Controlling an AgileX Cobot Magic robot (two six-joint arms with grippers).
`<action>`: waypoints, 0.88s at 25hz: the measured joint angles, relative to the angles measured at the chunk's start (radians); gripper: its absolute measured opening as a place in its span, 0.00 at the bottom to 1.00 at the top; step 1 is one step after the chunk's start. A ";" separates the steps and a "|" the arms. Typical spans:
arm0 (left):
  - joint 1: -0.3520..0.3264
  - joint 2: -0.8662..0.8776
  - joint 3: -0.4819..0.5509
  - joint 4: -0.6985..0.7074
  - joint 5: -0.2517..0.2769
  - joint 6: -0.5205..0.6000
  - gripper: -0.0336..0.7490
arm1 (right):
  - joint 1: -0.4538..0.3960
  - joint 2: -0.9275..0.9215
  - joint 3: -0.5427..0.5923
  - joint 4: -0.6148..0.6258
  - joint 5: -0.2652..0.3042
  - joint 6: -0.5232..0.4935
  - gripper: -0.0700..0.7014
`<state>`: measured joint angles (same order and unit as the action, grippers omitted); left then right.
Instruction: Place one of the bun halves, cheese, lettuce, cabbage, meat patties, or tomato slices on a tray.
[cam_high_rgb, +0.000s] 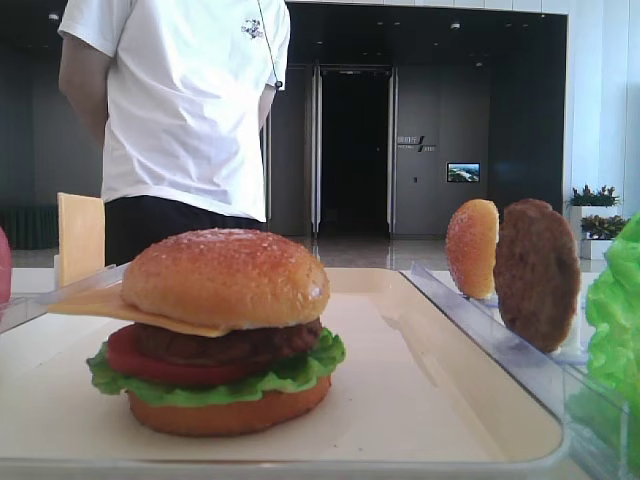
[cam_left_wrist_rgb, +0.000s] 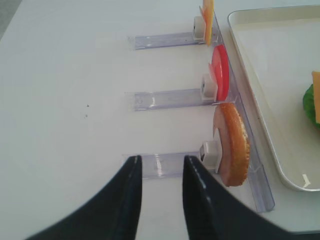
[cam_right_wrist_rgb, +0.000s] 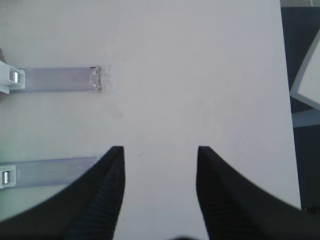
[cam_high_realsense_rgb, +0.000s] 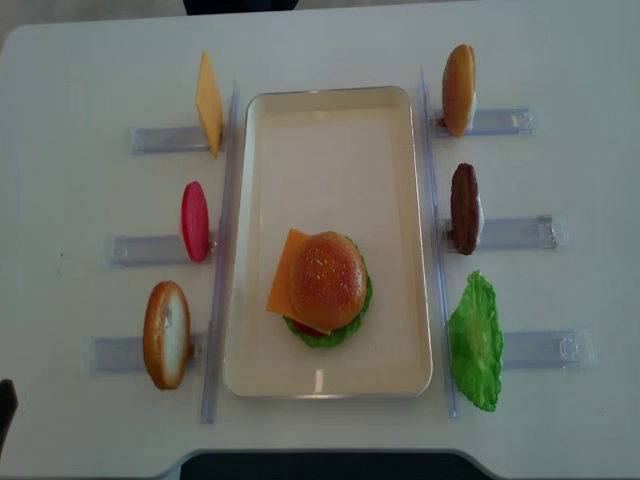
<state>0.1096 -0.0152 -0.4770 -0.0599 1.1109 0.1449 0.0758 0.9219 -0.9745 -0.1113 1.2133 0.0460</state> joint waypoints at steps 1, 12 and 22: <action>0.000 0.000 0.000 0.000 0.000 0.000 0.32 | -0.001 -0.012 0.000 -0.001 0.001 0.000 0.54; 0.000 0.000 0.000 0.000 0.000 0.000 0.32 | -0.001 -0.336 0.200 -0.016 0.006 0.000 0.53; 0.000 0.000 0.000 0.000 0.000 0.000 0.32 | -0.001 -0.598 0.369 -0.014 0.005 0.018 0.53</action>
<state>0.1096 -0.0152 -0.4770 -0.0599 1.1109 0.1449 0.0746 0.3243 -0.6052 -0.1255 1.2185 0.0637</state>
